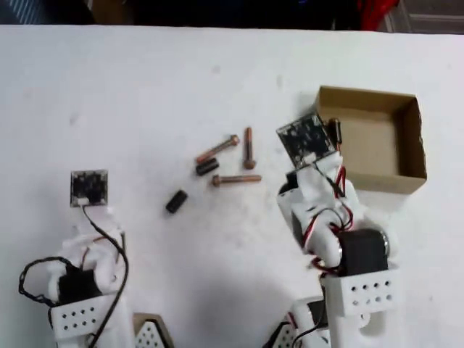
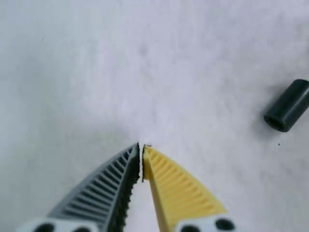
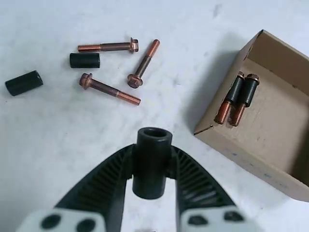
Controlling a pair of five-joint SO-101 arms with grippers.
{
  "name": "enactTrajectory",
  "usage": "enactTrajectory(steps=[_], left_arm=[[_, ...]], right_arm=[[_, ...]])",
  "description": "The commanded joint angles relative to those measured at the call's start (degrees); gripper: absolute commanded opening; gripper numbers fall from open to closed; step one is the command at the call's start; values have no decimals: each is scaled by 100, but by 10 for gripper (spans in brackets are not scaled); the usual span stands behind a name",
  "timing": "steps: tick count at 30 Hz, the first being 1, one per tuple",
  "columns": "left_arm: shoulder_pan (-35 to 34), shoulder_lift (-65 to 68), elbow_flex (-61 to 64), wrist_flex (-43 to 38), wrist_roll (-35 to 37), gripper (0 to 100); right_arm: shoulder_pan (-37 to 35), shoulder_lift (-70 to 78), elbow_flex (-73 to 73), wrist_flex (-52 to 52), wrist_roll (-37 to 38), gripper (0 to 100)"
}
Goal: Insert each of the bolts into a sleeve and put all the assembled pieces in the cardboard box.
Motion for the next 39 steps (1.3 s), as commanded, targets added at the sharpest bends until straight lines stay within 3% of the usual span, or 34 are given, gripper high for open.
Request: enactTrajectory(steps=[1, 7, 17, 28, 39], left_arm=[[92, -31, -527, -53, -79, 54], [796, -22, -1134, 607, -563, 54], [1771, -22, -1477, 598, -1011, 54], [1815, 66, -2136, 633, -1037, 54], [2062, 2756, -3903, 765, -1046, 54]], right_arm=[[215, -277, 545, -611, 62, 17], [233, -576, 1697, -1464, 53, 17], [242, -1481, 3033, -1912, 53, 17], [251, -2923, 4053, -1886, 62, 18], [251, -3987, 4721, -1886, 62, 18]])
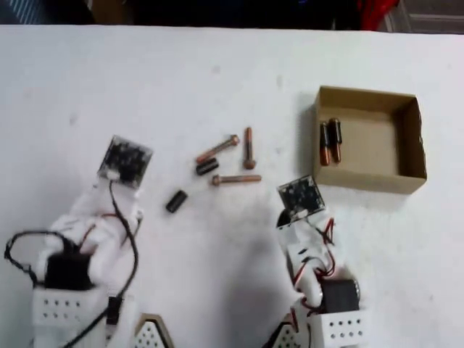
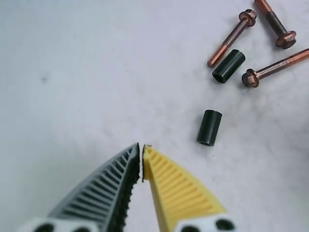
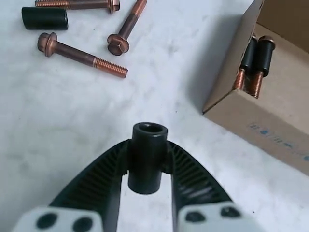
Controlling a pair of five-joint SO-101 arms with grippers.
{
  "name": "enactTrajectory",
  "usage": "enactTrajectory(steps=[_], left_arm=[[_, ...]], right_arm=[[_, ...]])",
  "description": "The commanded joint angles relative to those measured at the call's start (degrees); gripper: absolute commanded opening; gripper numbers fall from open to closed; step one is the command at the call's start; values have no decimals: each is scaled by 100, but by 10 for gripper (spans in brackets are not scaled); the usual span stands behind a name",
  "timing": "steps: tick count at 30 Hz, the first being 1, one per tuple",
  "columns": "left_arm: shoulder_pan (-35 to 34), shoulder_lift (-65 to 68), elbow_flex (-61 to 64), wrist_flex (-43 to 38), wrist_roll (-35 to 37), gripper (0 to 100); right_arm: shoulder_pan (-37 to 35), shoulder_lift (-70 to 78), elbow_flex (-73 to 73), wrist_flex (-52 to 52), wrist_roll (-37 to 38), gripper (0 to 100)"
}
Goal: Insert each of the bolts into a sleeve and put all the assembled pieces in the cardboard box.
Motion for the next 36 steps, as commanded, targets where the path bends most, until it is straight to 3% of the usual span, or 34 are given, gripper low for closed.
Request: enactTrajectory(steps=[1, 6, 16, 20, 36], left_arm=[[330, 892, -818, -35, -62, 54], [708, 2026, -1618, -44, -70, 54], [1323, 3996, -2866, -44, -79, 54], [1508, 4787, -3367, -44, -756, 54], [1631, 8084, -6022, -35, -993, 82]], right_arm=[[48, -286, 35, -110, 70, 18], [48, -400, 255, -101, 536, 18], [48, -400, 422, -136, 571, 18], [48, -400, 431, -136, 580, 18], [48, -400, 431, -136, 580, 18]])
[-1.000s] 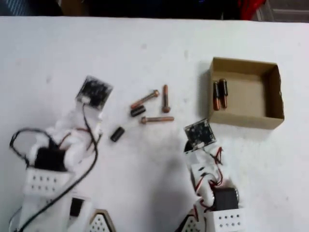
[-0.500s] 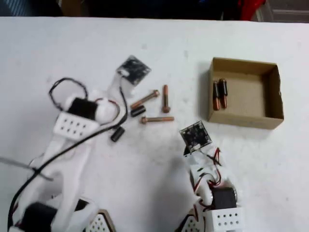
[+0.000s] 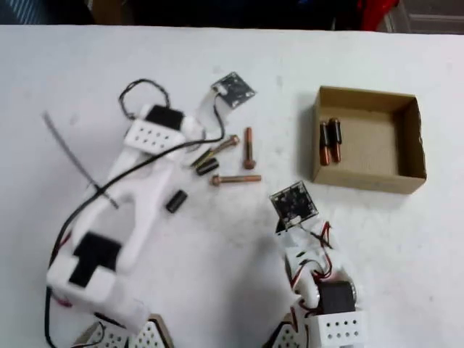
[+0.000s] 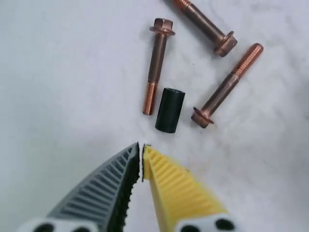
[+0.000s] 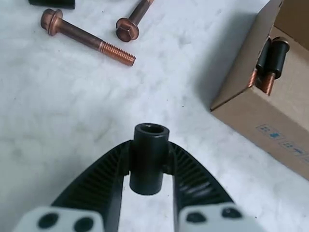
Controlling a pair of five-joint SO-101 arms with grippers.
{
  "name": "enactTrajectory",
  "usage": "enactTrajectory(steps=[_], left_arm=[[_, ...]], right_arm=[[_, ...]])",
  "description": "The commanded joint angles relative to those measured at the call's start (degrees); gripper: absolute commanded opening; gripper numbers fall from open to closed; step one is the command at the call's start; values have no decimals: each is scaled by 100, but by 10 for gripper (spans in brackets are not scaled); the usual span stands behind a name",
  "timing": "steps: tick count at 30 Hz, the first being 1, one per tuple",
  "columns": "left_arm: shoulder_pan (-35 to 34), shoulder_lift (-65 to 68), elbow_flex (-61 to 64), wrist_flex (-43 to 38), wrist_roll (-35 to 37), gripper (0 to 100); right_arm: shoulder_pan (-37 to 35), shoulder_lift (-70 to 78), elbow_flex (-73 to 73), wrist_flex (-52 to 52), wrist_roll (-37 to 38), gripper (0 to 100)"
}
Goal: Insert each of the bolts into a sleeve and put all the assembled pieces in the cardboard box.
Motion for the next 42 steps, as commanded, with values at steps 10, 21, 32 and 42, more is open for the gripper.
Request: enactTrajectory(steps=[10, 21, 32, 42], left_arm=[[365, 2176, -2259, 70, -62, 162], [444, 3196, -3657, 580, -791, 203], [224, 4048, -4985, 862, -791, 237], [171, 4708, -5538, 862, -1090, 237]], right_arm=[[31, -75, 35, -154, 70, 18], [13, -75, 273, -418, 510, 17], [4, -75, 281, -409, 527, 17], [4, -75, 281, -409, 536, 17]])
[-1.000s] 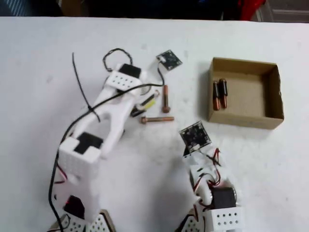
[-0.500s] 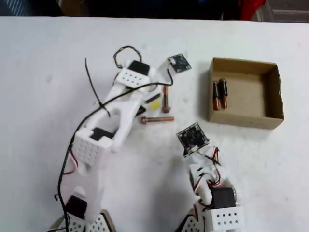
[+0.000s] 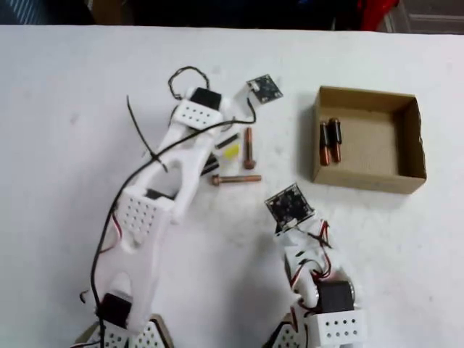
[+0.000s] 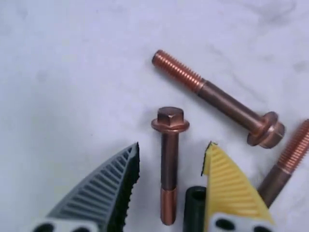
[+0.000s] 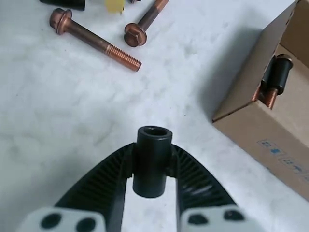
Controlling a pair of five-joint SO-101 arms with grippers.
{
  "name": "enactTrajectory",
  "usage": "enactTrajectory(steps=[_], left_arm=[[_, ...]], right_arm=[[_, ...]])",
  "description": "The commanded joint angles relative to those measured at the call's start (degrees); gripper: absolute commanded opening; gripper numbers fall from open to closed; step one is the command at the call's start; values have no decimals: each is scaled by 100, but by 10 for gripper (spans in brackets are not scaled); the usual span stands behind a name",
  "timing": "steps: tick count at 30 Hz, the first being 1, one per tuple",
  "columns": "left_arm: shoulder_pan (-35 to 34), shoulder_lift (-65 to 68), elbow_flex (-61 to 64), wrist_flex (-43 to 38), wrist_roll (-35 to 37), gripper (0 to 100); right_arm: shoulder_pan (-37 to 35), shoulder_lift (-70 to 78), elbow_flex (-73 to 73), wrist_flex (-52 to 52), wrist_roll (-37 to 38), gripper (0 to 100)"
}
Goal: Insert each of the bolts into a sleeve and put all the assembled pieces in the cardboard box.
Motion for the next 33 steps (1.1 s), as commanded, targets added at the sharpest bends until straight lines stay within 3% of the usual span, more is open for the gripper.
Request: enactTrajectory(steps=[1, 5, 13, 24, 33], left_arm=[[-66, 66, -334, 70, -229, 237], [-75, 198, -413, 44, -246, 233], [-66, 409, -668, 70, -246, 85], [-75, 488, -668, 105, -220, 79], [-75, 295, -1081, 844, -202, 40]], right_arm=[[4, -66, 35, -136, 70, 17], [4, -66, 35, -136, 70, 17], [4, -66, 35, -136, 79, 17], [4, -66, 44, -136, 79, 17], [4, -66, 97, -163, 79, 17]])
